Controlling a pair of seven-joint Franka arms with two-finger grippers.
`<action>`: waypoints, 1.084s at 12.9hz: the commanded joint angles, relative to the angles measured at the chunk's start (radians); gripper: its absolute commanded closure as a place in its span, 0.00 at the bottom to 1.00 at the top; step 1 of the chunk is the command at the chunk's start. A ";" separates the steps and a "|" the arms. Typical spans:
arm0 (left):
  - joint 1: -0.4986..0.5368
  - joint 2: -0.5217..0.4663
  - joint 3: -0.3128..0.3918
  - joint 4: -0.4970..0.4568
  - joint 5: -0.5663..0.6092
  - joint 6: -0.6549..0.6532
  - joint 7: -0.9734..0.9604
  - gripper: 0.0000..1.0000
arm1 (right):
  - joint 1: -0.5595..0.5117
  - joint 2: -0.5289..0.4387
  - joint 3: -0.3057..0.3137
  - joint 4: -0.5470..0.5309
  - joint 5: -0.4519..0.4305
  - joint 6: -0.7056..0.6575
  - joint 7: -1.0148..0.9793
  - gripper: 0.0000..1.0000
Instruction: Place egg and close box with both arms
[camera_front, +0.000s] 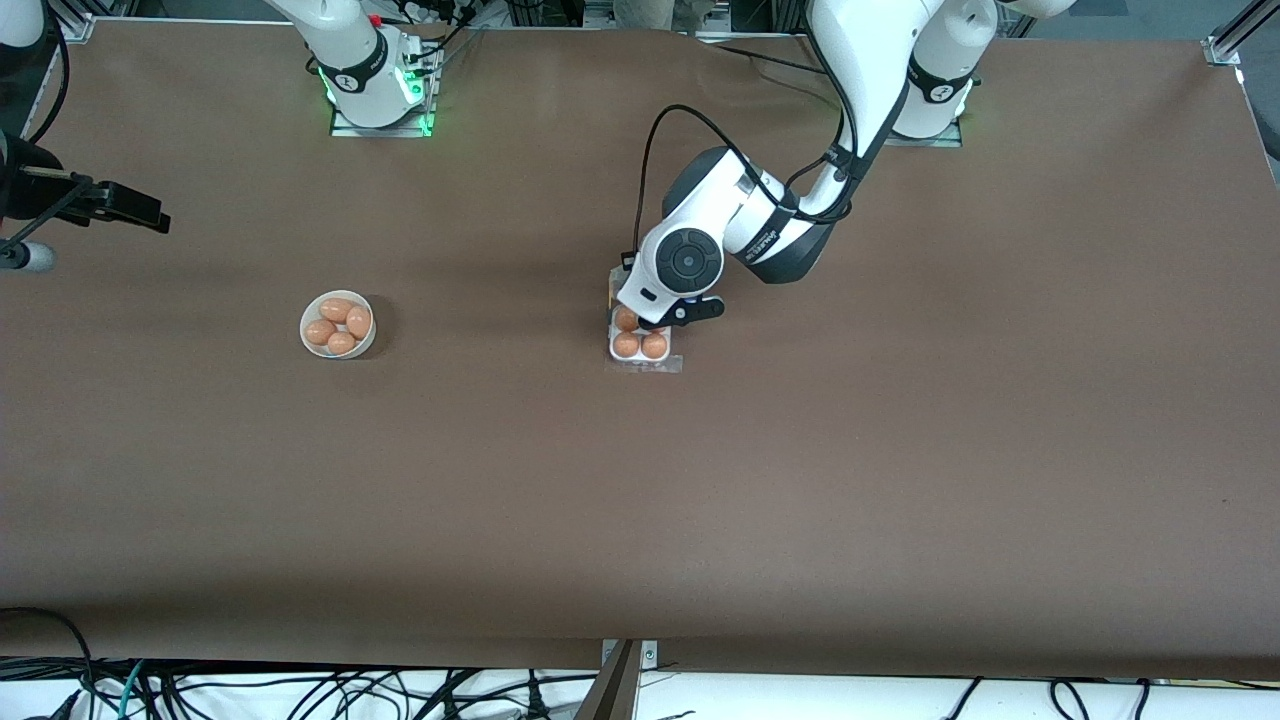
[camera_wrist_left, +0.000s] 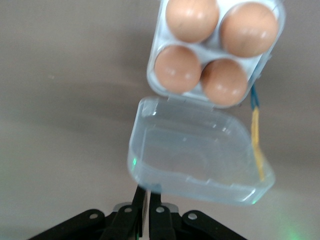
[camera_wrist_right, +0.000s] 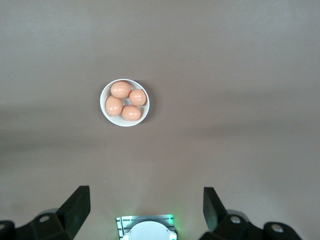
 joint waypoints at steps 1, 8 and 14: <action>-0.003 0.045 0.015 0.083 -0.011 0.003 -0.018 0.90 | -0.106 0.006 0.125 0.033 0.019 -0.030 -0.011 0.00; 0.090 0.009 0.081 0.295 0.113 -0.213 0.016 0.65 | -0.108 0.006 0.131 0.079 0.065 -0.077 -0.034 0.00; 0.331 -0.083 0.079 0.439 0.323 -0.325 0.330 0.18 | -0.106 -0.010 0.134 0.120 0.080 -0.095 -0.057 0.00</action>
